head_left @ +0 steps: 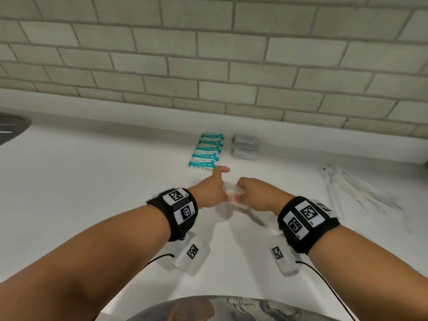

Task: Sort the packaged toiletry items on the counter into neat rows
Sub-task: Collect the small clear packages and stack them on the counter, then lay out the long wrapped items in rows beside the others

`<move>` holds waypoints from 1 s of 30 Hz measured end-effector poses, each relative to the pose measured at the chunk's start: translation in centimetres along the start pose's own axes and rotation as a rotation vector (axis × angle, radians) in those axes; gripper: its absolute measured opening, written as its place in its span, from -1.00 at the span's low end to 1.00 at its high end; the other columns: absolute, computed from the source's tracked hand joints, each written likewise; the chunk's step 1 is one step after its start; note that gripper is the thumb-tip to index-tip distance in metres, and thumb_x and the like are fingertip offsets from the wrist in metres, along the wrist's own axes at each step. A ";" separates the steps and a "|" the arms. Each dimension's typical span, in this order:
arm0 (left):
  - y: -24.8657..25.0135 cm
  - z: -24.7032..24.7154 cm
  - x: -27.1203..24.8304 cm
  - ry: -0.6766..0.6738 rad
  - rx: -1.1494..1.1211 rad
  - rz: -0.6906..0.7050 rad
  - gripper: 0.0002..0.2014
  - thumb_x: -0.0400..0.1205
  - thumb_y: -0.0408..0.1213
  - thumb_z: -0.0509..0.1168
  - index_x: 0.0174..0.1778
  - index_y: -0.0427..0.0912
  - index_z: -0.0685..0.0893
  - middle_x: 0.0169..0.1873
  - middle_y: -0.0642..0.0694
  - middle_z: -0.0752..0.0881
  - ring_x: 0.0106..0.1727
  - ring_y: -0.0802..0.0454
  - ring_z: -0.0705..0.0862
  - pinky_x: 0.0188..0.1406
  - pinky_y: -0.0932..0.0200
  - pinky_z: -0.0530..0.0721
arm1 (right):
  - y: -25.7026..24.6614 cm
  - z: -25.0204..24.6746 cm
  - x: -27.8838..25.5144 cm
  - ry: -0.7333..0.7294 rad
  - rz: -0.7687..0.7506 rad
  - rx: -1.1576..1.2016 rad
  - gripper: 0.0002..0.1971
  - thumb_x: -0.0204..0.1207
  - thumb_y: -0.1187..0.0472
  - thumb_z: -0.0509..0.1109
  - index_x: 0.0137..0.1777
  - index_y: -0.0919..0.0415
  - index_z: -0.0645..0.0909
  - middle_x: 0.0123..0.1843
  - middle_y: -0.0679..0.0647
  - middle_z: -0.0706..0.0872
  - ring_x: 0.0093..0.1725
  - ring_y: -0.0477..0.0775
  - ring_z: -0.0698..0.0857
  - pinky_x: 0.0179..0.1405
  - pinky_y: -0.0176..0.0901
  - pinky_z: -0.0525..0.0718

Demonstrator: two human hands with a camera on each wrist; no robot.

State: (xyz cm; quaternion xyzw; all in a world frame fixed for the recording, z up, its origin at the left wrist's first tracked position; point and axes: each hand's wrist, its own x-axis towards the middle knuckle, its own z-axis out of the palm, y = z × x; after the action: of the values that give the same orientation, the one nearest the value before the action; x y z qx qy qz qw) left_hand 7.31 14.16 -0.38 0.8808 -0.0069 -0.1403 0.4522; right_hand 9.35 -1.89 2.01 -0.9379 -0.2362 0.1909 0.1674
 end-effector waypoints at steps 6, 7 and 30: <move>1.4 0.6 5.0 0.122 -0.670 -0.102 -0.43 0.49 -0.30 0.43 0.40 -0.14 0.39 0.10 -0.22 0.70 0.05 -0.08 0.67 0.11 0.00 0.63 | 1.8 -1.8 3.2 0.247 0.142 0.606 -0.81 0.65 0.15 0.27 0.12 0.24 0.59 -0.01 0.15 0.70 -0.08 0.12 0.66 -0.13 -0.02 0.61; 1.5 1.0 5.9 0.124 -0.699 -0.124 -0.45 0.48 -0.30 0.40 0.41 -0.19 0.45 0.13 -0.28 0.72 0.02 -0.10 0.69 0.09 0.00 0.65 | 2.1 -1.6 3.7 0.243 0.166 0.710 -0.81 0.66 0.16 0.26 0.11 0.24 0.62 -0.03 0.17 0.72 -0.13 0.12 0.68 -0.17 -0.01 0.62; 1.2 0.9 13.5 0.209 0.267 -0.352 -0.67 0.66 -0.14 0.27 0.16 -0.33 0.70 0.12 -0.25 0.75 0.16 -0.17 0.72 0.25 0.01 0.64 | 5.5 -0.3 11.4 0.160 0.621 0.759 -0.87 0.54 0.24 0.33 -0.06 0.33 0.55 -0.41 0.19 0.59 -0.58 0.07 0.55 -0.62 -0.27 0.40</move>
State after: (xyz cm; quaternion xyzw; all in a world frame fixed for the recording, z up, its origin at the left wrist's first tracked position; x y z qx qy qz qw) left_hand 20.13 10.84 -3.15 0.9301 0.1750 -0.1230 0.2987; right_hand 20.89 -0.73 -3.17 -0.8487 0.1542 0.2316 0.4497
